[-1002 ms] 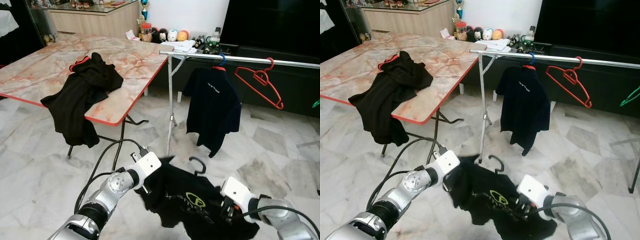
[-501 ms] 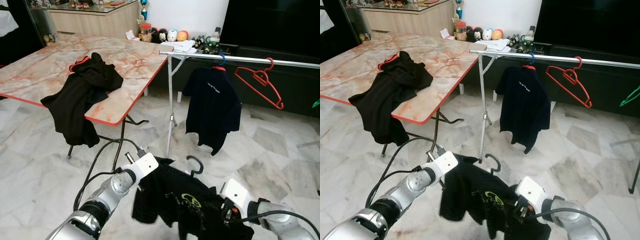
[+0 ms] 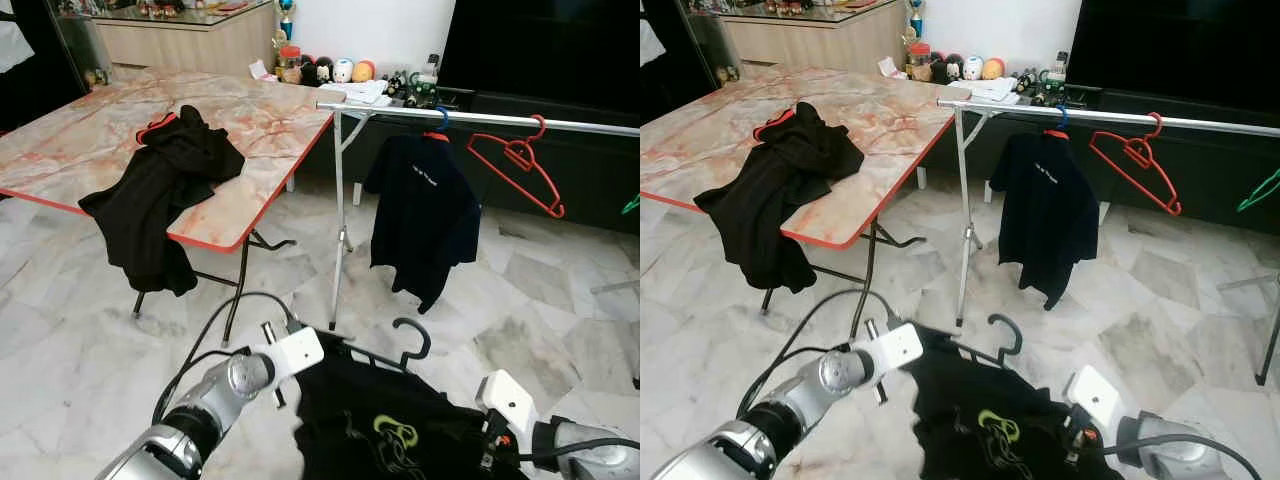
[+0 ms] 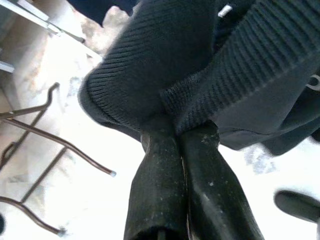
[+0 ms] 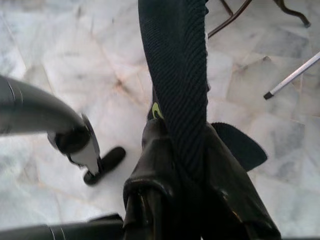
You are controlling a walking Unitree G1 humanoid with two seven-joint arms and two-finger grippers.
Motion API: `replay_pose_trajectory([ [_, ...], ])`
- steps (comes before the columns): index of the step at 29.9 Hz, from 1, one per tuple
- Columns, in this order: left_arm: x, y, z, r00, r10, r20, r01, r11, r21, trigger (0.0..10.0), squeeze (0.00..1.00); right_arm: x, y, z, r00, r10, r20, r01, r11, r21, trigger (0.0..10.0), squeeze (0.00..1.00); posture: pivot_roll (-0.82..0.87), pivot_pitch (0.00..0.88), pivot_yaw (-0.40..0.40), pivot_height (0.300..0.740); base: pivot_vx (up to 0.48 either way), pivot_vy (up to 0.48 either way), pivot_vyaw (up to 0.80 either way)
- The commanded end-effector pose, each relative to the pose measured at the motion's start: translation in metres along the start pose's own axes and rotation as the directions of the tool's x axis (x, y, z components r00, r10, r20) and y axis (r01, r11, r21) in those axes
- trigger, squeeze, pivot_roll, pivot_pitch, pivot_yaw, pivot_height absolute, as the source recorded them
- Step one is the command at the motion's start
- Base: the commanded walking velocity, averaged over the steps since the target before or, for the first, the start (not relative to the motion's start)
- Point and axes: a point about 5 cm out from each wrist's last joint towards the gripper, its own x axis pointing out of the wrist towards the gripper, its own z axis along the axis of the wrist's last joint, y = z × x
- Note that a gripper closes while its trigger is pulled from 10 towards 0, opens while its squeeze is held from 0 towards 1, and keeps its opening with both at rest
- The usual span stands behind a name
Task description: Hang hanger
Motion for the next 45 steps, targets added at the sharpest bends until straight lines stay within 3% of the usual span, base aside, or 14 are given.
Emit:
replay_pose_trajectory([
  [1, -0.015, 0.024, -0.031, 0.986, 0.125, -0.11, -0.135, 0.987, -0.091, 0.0, 0.0, -0.016, -0.01, -0.017, 0.988, -0.06, -0.144, 0.053, 0.997, -0.053, 0.0, 0.0, -0.08, 0.05, 0.04, 0.74, 0.0, 0.0, 0.0],
  [4, -0.019, 0.046, -0.021, 0.962, 0.267, -0.063, -0.274, 0.952, -0.134, 0.0, 0.0, -0.014, -0.006, -0.031, 0.961, -0.036, -0.273, 0.005, 0.993, -0.115, 0.0, 0.0, -0.08, 0.049, 0.041, 0.74, 0.0, 0.0, 0.0],
  [5, -0.025, 0.067, -0.015, 0.92, 0.39, -0.041, -0.391, 0.905, -0.167, 0.0, 0.0, -0.014, -0.002, -0.042, 0.931, -0.016, -0.364, -0.043, 0.987, -0.152, 0.0, 0.0, -0.08, 0.049, 0.039, 0.74, 0.0, 0.0, 0.0],
  [11, -0.043, 0.105, 0.004, 0.783, 0.619, 0.066, -0.594, 0.774, -0.218, 0.0, 0.0, -0.006, 0.007, -0.054, 0.902, 0.013, -0.432, -0.092, 0.982, -0.163, 0.0, 0.0, -0.07, 0.048, 0.038, 0.74, 0.0, 0.0, 0.0],
  [13, -0.047, 0.111, 0.0, 0.76, 0.649, 0.032, -0.641, 0.757, -0.132, 0.0, 0.0, -0.002, 0.007, -0.052, 0.918, -0.002, -0.396, -0.068, 0.984, -0.164, 0.0, 0.0, -0.07, 0.048, 0.038, 0.74, 0.0, 0.0, 0.0],
  [15, -0.047, 0.109, -0.013, 0.768, 0.639, -0.045, -0.639, 0.769, 0.022, 0.0, 0.0, 0.0, 0.004, -0.04, 0.955, -0.029, -0.296, -0.008, 0.992, -0.122, 0.0, 0.0, -0.07, 0.049, 0.038, 0.74, 0.0, 0.0, 0.0],
  [19, -0.049, 0.104, -0.035, 0.76, 0.628, -0.165, -0.617, 0.778, 0.12, 0.0, 0.0, -0.006, 0.001, -0.029, 0.977, -0.041, -0.211, 0.02, 0.995, -0.097, 0.0, 0.0, -0.08, 0.05, 0.039, 0.74, 0.0, 0.0, 0.0],
  [21, -0.045, 0.084, -0.055, 0.821, 0.498, -0.28, -0.467, 0.867, 0.172, 0.0, 0.0, -0.015, 0.0, -0.018, 0.993, -0.029, -0.118, 0.023, 0.999, -0.044, 0.0, 0.0, -0.08, 0.053, 0.04, 0.74, 0.0, 0.0, 0.0],
  [26, -0.038, 0.052, -0.069, 0.883, 0.315, -0.347, -0.27, 0.947, 0.174, 0.0, 0.0, -0.034, 0.007, -0.007, 0.997, 0.079, -0.027, -0.079, 0.997, 0.006, 0.0, 0.0, -0.08, 0.049, 0.04, 0.74, 0.0, 0.0, 0.0],
  [31, -0.029, 0.034, -0.063, 0.932, 0.191, -0.309, -0.162, 0.98, 0.117, 0.0, 0.0, -0.038, -0.005, -0.006, 1.0, 0.004, -0.026, -0.003, 1.0, 0.022, 0.0, 0.0, -0.08, 0.046, 0.041, 0.74, 0.0, 0.0, 0.0],
  [36, -0.031, 0.053, -0.051, 0.909, 0.343, -0.236, -0.314, 0.937, 0.15, 0.0, 0.0, -0.036, 0.002, -0.031, 0.957, 0.052, -0.284, -0.075, 0.995, -0.072, 0.0, 0.0, -0.09, 0.042, 0.041, 0.74, 0.0, 0.0, 0.0],
  [38, -0.035, 0.072, -0.038, 0.868, 0.471, -0.159, -0.461, 0.882, 0.098, 0.0, 0.0, -0.036, 0.006, -0.053, 0.885, 0.055, -0.461, -0.127, 0.984, -0.127, 0.0, 0.0, -0.09, 0.041, 0.042, 0.74, 0.0, 0.0, 0.0],
  [41, -0.048, 0.106, -0.019, 0.743, 0.667, -0.056, -0.669, 0.744, -0.013, 0.0, 0.0, -0.024, 0.022, -0.063, 0.865, 0.131, -0.485, -0.196, 0.977, -0.087, 0.0, 0.0, -0.08, 0.039, 0.04, 0.74, 0.0, 0.0, 0.0],
  [45, -0.055, 0.114, -0.027, 0.704, 0.702, -0.109, -0.701, 0.711, 0.057, 0.0, 0.0, -0.016, 0.027, -0.062, 0.866, 0.135, -0.481, -0.205, 0.974, -0.096, 0.0, 0.0, -0.08, 0.04, 0.043, 0.74, 0.0, 0.0, 0.0],
])
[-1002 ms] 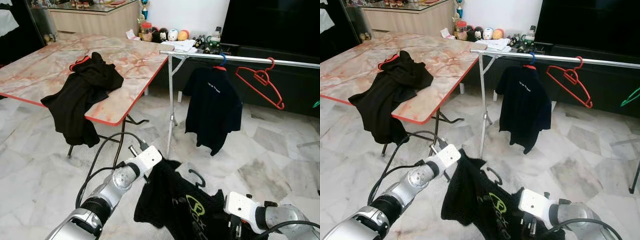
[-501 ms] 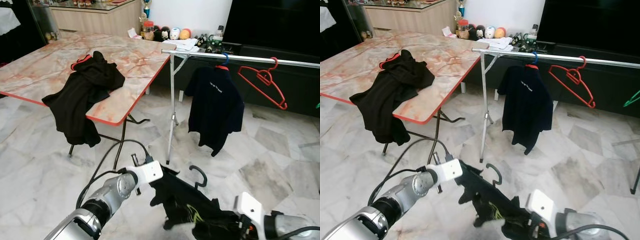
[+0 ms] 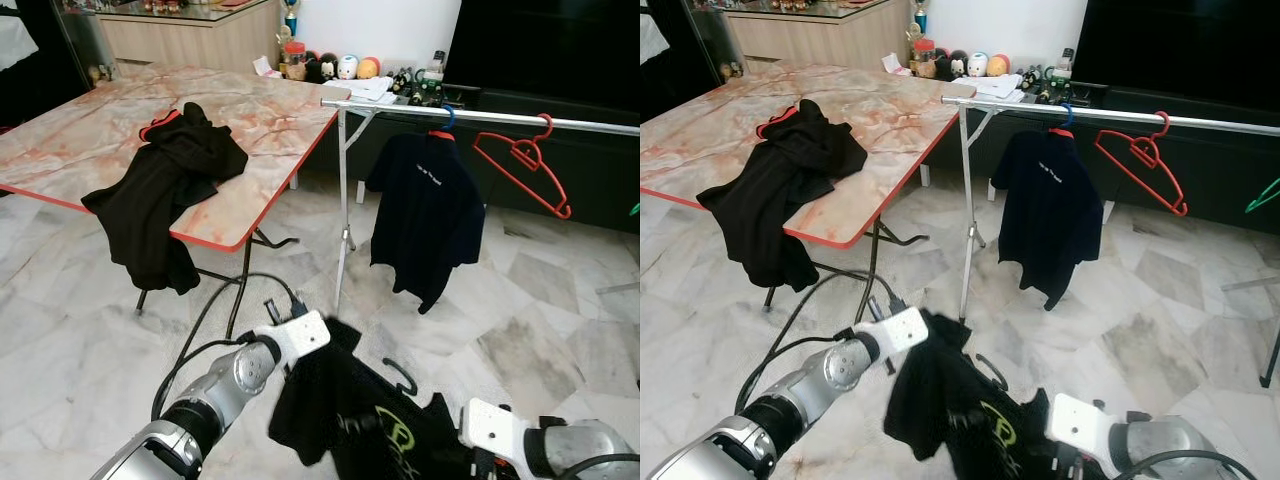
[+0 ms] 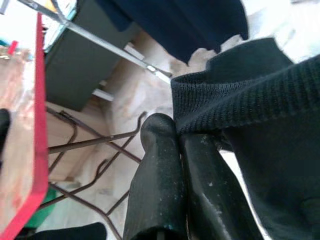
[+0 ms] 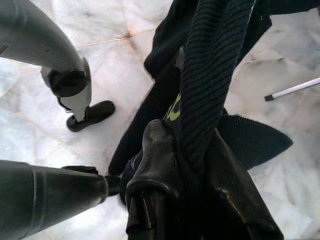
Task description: Hang hanger
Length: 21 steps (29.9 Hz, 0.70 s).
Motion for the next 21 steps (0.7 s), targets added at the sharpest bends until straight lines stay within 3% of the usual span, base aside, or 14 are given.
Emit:
replay_pose_trajectory([
  [1, -0.027, 0.091, -0.064, 0.873, 0.374, -0.315, -0.371, 0.926, 0.069, 0.0, 0.0, -0.009, 0.034, -0.06, 0.95, 0.153, -0.271, -0.12, 0.984, 0.132, 0.0, 0.0, -0.08, 0.042, 0.043, 0.74, 0.0, 0.0, 0.0],
  [5, -0.035, 0.083, -0.083, 0.851, 0.318, -0.418, -0.275, 0.948, 0.162, 0.0, 0.0, -0.012, 0.021, -0.054, 0.979, 0.028, -0.203, -0.005, 0.994, 0.111, 0.0, 0.0, -0.08, 0.047, 0.042, 0.74, 0.0, 0.0, 0.0],
  [6, -0.038, 0.078, -0.09, 0.847, 0.281, -0.451, -0.224, 0.958, 0.176, 0.0, 0.0, -0.018, 0.014, -0.045, 0.994, -0.034, -0.103, 0.05, 0.985, 0.163, 0.0, 0.0, -0.07, 0.049, 0.043, 0.74, 0.0, 0.0, 0.0],
  [8, -0.048, 0.054, -0.108, 0.826, 0.12, -0.551, -0.024, 0.984, 0.178, 0.0, 0.0, -0.031, 0.011, -0.03, 0.998, -0.036, 0.047, 0.023, 0.969, 0.247, 0.0, 0.0, -0.08, 0.053, 0.044, 0.74, 0.0, 0.0, 0.0],
  [10, -0.051, 0.048, -0.113, 0.815, 0.074, -0.575, 0.032, 0.984, 0.173, 0.0, 0.0, -0.034, 0.012, -0.028, 0.998, -0.027, 0.059, 0.011, 0.968, 0.249, 0.0, 0.0, -0.08, 0.053, 0.045, 0.74, 0.0, 0.0, 0.0],
  [12, -0.055, 0.033, -0.119, 0.799, -0.017, -0.601, 0.129, 0.981, 0.144, 0.0, 0.0, -0.045, 0.018, -0.025, 0.995, 0.056, 0.087, -0.076, 0.967, 0.245, 0.0, 0.0, -0.09, 0.056, 0.047, 0.74, 0.0, 0.0, 0.0],
  [13, -0.057, 0.023, -0.12, 0.794, -0.086, -0.602, 0.188, 0.976, 0.109, 0.0, 0.0, -0.05, 0.018, -0.022, 0.992, 0.061, 0.11, -0.086, 0.966, 0.243, 0.0, 0.0, -0.08, 0.055, 0.047, 0.74, 0.0, 0.0, 0.0],
  [14, -0.057, 0.023, -0.12, 0.794, -0.086, -0.602, 0.188, 0.976, 0.109, 0.0, 0.0, -0.05, 0.018, -0.022, 0.992, 0.061, 0.11, -0.086, 0.966, 0.243, 0.0, 0.0, -0.08, 0.055, 0.047, 0.74, 0.0, 0.0, 0.0],
  [15, -0.056, 0.012, -0.118, 0.791, -0.164, -0.589, 0.24, 0.969, 0.053, 0.0, 0.0, -0.051, 0.012, -0.02, 0.991, 0.027, 0.129, -0.058, 0.968, 0.244, 0.0, 0.0, -0.09, 0.055, 0.047, 0.74, 0.0, 0.0, 0.0],
  [16, -0.056, 0.012, -0.118, 0.791, -0.164, -0.589, 0.24, 0.969, 0.053, 0.0, 0.0, -0.051, 0.012, -0.02, 0.991, 0.027, 0.129, -0.058, 0.968, 0.244, 0.0, 0.0, -0.09, 0.055, 0.047, 0.74, 0.0, 0.0, 0.0],
  [18, -0.051, -0.001, -0.107, 0.815, -0.248, -0.523, 0.276, 0.961, -0.025, 0.0, 0.0, -0.053, 0.01, -0.018, 0.988, 0.023, 0.154, -0.063, 0.964, 0.257, 0.0, 0.0, -0.09, 0.055, 0.047, 0.74, 0.0, 0.0, 0.0],
  [21, -0.044, -0.004, -0.096, 0.839, -0.286, -0.462, 0.302, 0.952, -0.04, 0.0, 0.0, -0.049, 0.008, -0.021, 0.994, 0.029, 0.101, -0.053, 0.969, 0.242, 0.0, 0.0, -0.08, 0.053, 0.044, 0.74, 0.0, 0.0, 0.0],
])
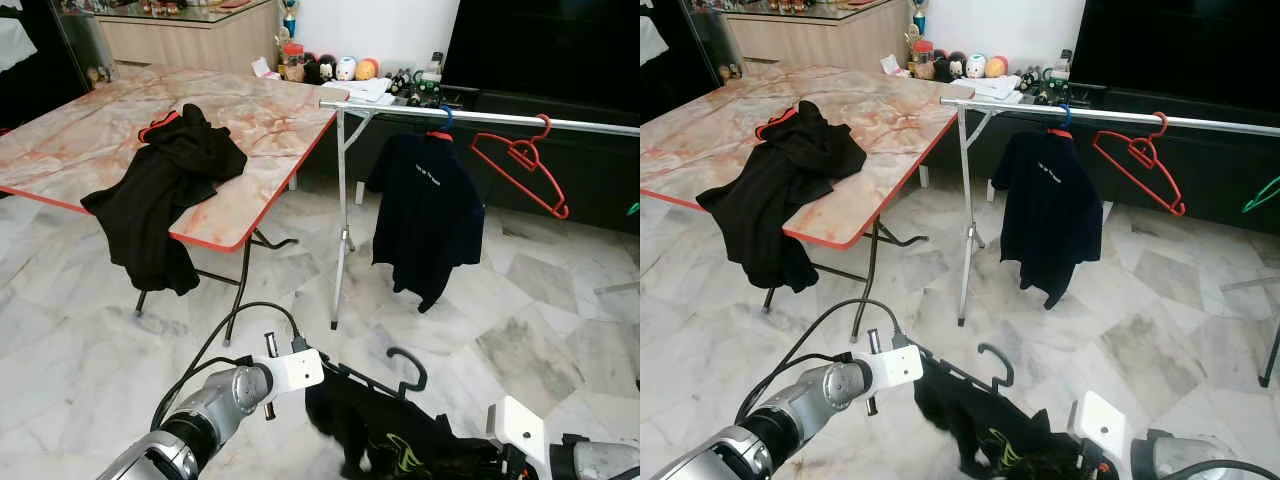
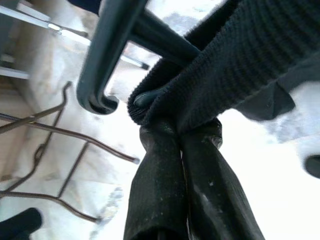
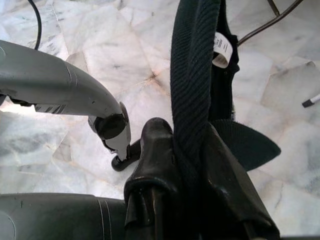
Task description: Hang hanger
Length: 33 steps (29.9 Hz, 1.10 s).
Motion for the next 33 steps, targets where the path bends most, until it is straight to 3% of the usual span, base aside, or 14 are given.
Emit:
replay_pose_trajectory([
  [1, -0.027, 0.017, -0.072, 0.961, 0.047, -0.272, -0.076, 0.992, -0.097, 0.0, 0.0, -0.026, -0.008, -0.015, 0.991, -0.038, -0.125, 0.039, 0.999, 0.003, 0.0, 0.0, -0.08, 0.053, 0.044, 0.74, 0.0, 0.0, 0.0],
  [4, -0.025, 0.024, -0.06, 0.978, 0.062, -0.198, -0.096, 0.981, -0.166, 0.0, 0.0, -0.022, -0.016, -0.02, 0.981, -0.104, -0.164, 0.1, 0.994, -0.035, 0.0, 0.0, -0.08, 0.051, 0.043, 0.74, 0.0, 0.0, 0.0],
  [8, -0.023, 0.026, -0.049, 0.994, 0.021, -0.106, -0.049, 0.964, -0.261, 0.0, 0.0, -0.016, -0.025, -0.01, 0.981, -0.177, -0.077, 0.175, 0.984, -0.034, 0.0, 0.0, -0.07, 0.052, 0.044, 0.74, 0.0, 0.0, 0.0],
  [11, -0.022, 0.023, -0.027, 0.994, -0.076, 0.072, 0.096, 0.938, -0.334, 0.0, 0.0, -0.006, -0.038, 0.006, 0.957, -0.286, 0.053, 0.287, 0.958, -0.011, 0.0, 0.0, -0.07, 0.052, 0.045, 0.74, 0.0, 0.0, 0.0],
  [15, -0.021, 0.019, -0.03, 0.993, -0.114, 0.03, 0.118, 0.936, -0.332, 0.0, 0.0, 0.0, -0.04, 0.016, 0.943, -0.288, 0.17, 0.281, 0.958, 0.064, 0.0, 0.0, -0.07, 0.051, 0.046, 0.74, 0.0, 0.0, 0.0],
  [16, -0.021, 0.02, -0.039, 0.995, -0.087, -0.042, 0.068, 0.939, -0.336, 0.0, 0.0, -0.002, -0.035, 0.024, 0.942, -0.24, 0.235, 0.224, 0.97, 0.096, 0.0, 0.0, -0.07, 0.05, 0.046, 0.74, 0.0, 0.0, 0.0],
  [19, -0.025, 0.022, -0.051, 0.99, -0.071, -0.122, 0.028, 0.945, -0.327, 0.0, 0.0, -0.008, -0.037, 0.028, 0.927, -0.255, 0.273, 0.236, 0.966, 0.101, 0.0, 0.0, -0.07, 0.053, 0.047, 0.74, 0.0, 0.0, 0.0],
  [22, -0.025, 0.021, -0.051, 0.99, -0.075, -0.118, 0.029, 0.937, -0.349, 0.0, 0.0, -0.012, -0.041, 0.029, 0.919, -0.268, 0.291, 0.244, 0.963, 0.116, 0.0, 0.0, -0.07, 0.054, 0.048, 0.74, 0.0, 0.0, 0.0],
  [26, -0.023, 0.016, -0.034, 0.993, -0.12, 0.021, 0.12, 0.929, -0.349, 0.0, 0.0, -0.009, -0.038, 0.023, 0.944, -0.23, 0.235, 0.216, 0.973, 0.085, 0.0, 0.0, -0.08, 0.053, 0.046, 0.74, 0.0, 0.0, 0.0],
  [27, -0.022, 0.02, -0.03, 0.995, -0.09, 0.039, 0.098, 0.926, -0.364, 1.7, 0.0, -0.007, -0.036, 0.021, 0.952, -0.22, 0.214, 0.207, 0.975, 0.078, 0.0, 0.0, -0.07, 0.052, 0.046, 0.74, 0.0, 0.0, 0.0],
  [28, -0.022, 0.027, -0.021, 0.995, -0.041, 0.096, 0.073, 0.93, -0.36, 10.0, 0.0, -0.001, -0.035, 0.013, 0.969, -0.206, 0.137, 0.202, 0.978, 0.049, 0.0, 0.0, -0.07, 0.053, 0.045, 0.74, 0.0, 0.0, 0.0],
  [30, -0.023, 0.03, -0.015, 0.989, -0.043, 0.141, 0.091, 0.932, -0.35, 10.0, 0.03, 0.003, -0.034, 0.006, 0.977, -0.199, 0.076, 0.198, 0.98, 0.023, 0.0, 0.0, -0.07, 0.053, 0.045, 0.74, 0.0, 0.0, 0.0],
  [31, -0.024, 0.03, -0.013, 0.983, -0.06, 0.171, 0.115, 0.935, -0.335, 10.0, 1.0, 0.006, -0.033, 0.001, 0.981, -0.189, 0.031, 0.189, 0.982, -0.002, 0.0, 0.0, -0.07, 0.053, 0.045, 0.74, 0.0, 0.0, 0.0],
  [33, -0.028, 0.026, -0.009, 0.966, -0.125, 0.225, 0.19, 0.936, -0.296, 10.0, 1.0, 0.012, -0.034, -0.004, 0.983, -0.185, -0.011, 0.184, 0.983, -0.023, 0.0, 0.0, -0.07, 0.048, 0.045, 0.74, 0.0, 0.0, 0.0],
])
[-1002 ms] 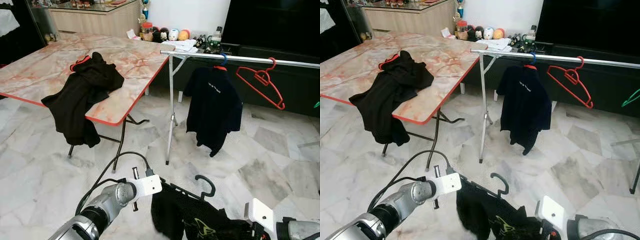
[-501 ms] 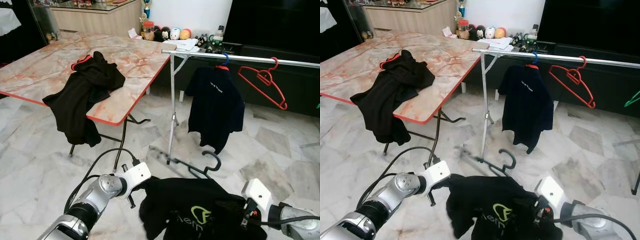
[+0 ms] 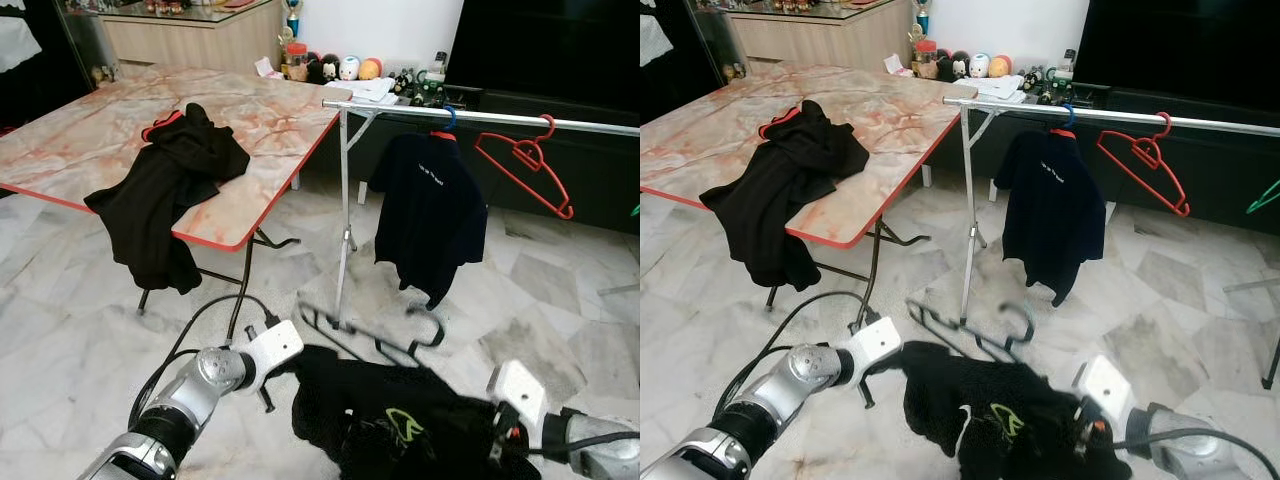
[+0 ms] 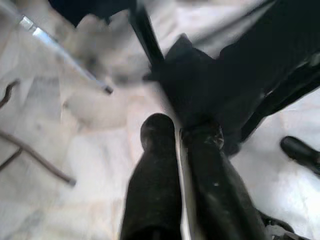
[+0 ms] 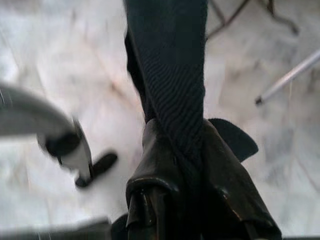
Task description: Hang hanger
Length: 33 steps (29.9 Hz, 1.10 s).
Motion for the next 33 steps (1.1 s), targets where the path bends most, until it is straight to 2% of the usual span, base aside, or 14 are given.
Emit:
replay_pose_trajectory([
  [1, -0.006, -0.003, -0.005, 0.998, -0.063, 0.008, 0.063, 0.998, 0.003, 10.0, 1.0, 0.002, -0.002, -0.001, 1.0, -0.008, -0.028, 0.007, 0.999, -0.032, 0.0, 0.0, -0.07, 0.048, 0.045, 0.74, 0.0, 0.0, 0.0],
  [7, -0.015, -0.019, -0.009, 0.973, -0.231, 0.031, 0.231, 0.973, -0.011, 10.0, 1.0, 0.014, -0.006, 0.002, 0.999, -0.036, -0.018, 0.035, 0.998, -0.05, 0.0, 0.0, -0.06, 0.045, 0.045, 0.74, 0.0, 0.0, 0.0],
  [10, -0.016, -0.019, -0.008, 0.973, -0.228, 0.047, 0.228, 0.974, -0.002, 10.0, 1.0, 0.017, -0.006, 0.003, 0.999, -0.033, -0.014, 0.032, 0.998, -0.056, 0.0, 0.0, -0.06, 0.042, 0.046, 0.74, 0.0, 0.0, 0.0],
  [11, -0.017, -0.013, -0.002, 0.978, -0.19, 0.083, 0.192, 0.981, -0.017, 10.0, 1.0, 0.019, -0.003, 0.002, 0.999, 0.005, -0.034, -0.008, 0.997, -0.078, 0.0, 0.0, -0.06, 0.041, 0.046, 0.74, 0.0, 0.0, 0.0],
  [12, -0.017, -0.013, -0.002, 0.978, -0.19, 0.083, 0.192, 0.981, -0.017, 10.0, 1.0, 0.019, -0.003, 0.002, 0.999, 0.005, -0.034, -0.008, 0.997, -0.078, 0.0, 0.0, -0.06, 0.041, 0.046, 0.74, 0.0, 0.0, 0.0],
  [13, -0.019, -0.008, 0.007, 0.976, -0.173, 0.131, 0.179, 0.983, -0.032, 10.0, 1.0, 0.021, 0.0, 0.0, 0.998, 0.036, -0.058, -0.042, 0.994, -0.1, 0.0, 0.0, -0.06, 0.039, 0.045, 0.74, 0.0, 0.0, 0.0],
  [15, -0.023, -0.008, 0.024, 0.948, -0.225, 0.225, 0.242, 0.969, -0.048, 10.0, 1.0, 0.025, 0.002, -0.002, 0.992, 0.076, -0.097, -0.088, 0.988, -0.126, 0.0, 0.0, -0.06, 0.035, 0.044, 0.74, 0.0, 0.0, 0.0],
  [18, -0.025, -0.015, 0.035, 0.915, -0.306, 0.264, 0.324, 0.946, -0.026, 10.0, 1.0, 0.03, 0.005, -0.003, 0.984, 0.12, -0.132, -0.139, 0.979, -0.149, 0.0, 0.0, -0.06, 0.025, 0.046, 0.74, 0.0, 0.0, 0.0],
  [21, -0.024, -0.017, 0.036, 0.907, -0.341, 0.247, 0.353, 0.936, -0.002, 10.0, 1.0, 0.034, 0.005, -0.002, 0.981, 0.135, -0.14, -0.158, 0.973, -0.168, 0.0, 0.0, -0.06, 0.025, 0.046, 0.74, 0.0, 0.0, 0.0],
  [22, -0.023, -0.02, 0.032, 0.907, -0.369, 0.205, 0.374, 0.927, 0.014, 10.0, 1.0, 0.036, 0.003, 0.004, 0.985, 0.129, -0.116, -0.148, 0.973, -0.177, 0.0, 0.0, -0.06, 0.014, 0.049, 0.74, 0.0, 0.0, 0.0],
  [25, -0.022, -0.023, 0.028, 0.901, -0.396, 0.177, 0.399, 0.917, 0.019, 10.0, 1.0, 0.038, 0.002, 0.009, 0.987, 0.127, -0.098, -0.144, 0.971, -0.19, 0.0, 0.0, -0.06, 0.006, 0.052, 0.74, 0.0, 0.0, 0.0],
  [32, -0.02, -0.026, 0.025, 0.915, -0.374, 0.151, 0.374, 0.927, 0.025, 10.0, 1.0, 0.04, 0.002, 0.02, 0.985, 0.163, -0.065, -0.173, 0.958, -0.228, 0.0, 0.0, -0.07, 0.0, 0.055, 0.74, 0.0, 0.0, 0.0],
  [33, -0.018, -0.023, 0.025, 0.93, -0.338, 0.147, 0.336, 0.941, 0.036, 10.0, 0.88, 0.041, 0.003, 0.023, 0.981, 0.184, -0.058, -0.192, 0.955, -0.227, 0.0, 0.0, -0.07, 0.0, 0.054, 0.74, 0.0, 0.0, 0.0],
])
